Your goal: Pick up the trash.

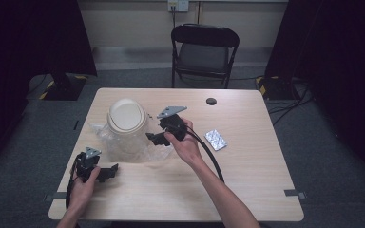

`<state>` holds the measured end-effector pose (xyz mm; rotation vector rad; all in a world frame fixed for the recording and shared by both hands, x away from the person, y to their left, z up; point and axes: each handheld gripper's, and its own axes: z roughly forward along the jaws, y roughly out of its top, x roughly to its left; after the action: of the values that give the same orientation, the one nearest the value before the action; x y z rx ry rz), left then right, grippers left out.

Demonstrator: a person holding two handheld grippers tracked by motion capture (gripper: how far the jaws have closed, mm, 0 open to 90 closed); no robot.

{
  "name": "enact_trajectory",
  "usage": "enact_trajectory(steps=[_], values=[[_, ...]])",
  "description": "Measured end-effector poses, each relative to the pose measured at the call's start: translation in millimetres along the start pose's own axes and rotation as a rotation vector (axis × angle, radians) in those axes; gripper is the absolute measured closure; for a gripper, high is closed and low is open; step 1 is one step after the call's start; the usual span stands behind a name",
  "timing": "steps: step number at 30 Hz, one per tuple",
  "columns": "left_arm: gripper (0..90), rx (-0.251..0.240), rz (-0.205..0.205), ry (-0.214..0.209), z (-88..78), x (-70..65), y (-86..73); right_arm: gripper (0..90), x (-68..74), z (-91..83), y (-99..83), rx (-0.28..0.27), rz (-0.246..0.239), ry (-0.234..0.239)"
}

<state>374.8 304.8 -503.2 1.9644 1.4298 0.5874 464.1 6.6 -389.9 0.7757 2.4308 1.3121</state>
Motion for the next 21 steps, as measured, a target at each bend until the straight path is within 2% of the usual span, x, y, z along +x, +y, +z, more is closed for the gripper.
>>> enact_trajectory(steps=[5, 6, 9, 10, 12, 14, 21], values=[[0.0, 0.000, 0.000, 0.000, 0.0, 0.0, 0.0, 25.0, -5.0, 9.7, 13.7, 0.001, 0.000, 0.005], [0.0, 0.000, 0.000, 0.000, 0.0, 0.0, 0.0, 25.4, -8.6, 13.1, 19.8, -0.013, 0.006, -0.008], [0.0, 0.001, 0.000, 0.001, 0.0, 0.0, 0.0, 25.5, -9.5, 16.7, 25.9, -0.002, -0.020, -0.027], [0.0, 0.000, 0.000, 0.000, 0.0, 0.0, 0.0, 25.4, -10.8, 18.2, 30.1, -0.015, -0.004, -0.022], [0.0, 0.000, 0.000, 0.001, 0.0, 0.0, 0.0, 25.0, -12.6, 21.9, 33.8, 0.005, 0.004, -0.028], [0.0, 0.000, 0.000, 0.001, 0.0, 0.0, 0.0, 24.1, -14.4, 24.7, 37.3, -0.006, 0.011, -0.018], [0.0, 0.000, 0.000, 0.000, 0.0, 0.0, 0.0, 23.9, -15.6, 30.6, 56.3, -0.014, 0.011, -0.016]])
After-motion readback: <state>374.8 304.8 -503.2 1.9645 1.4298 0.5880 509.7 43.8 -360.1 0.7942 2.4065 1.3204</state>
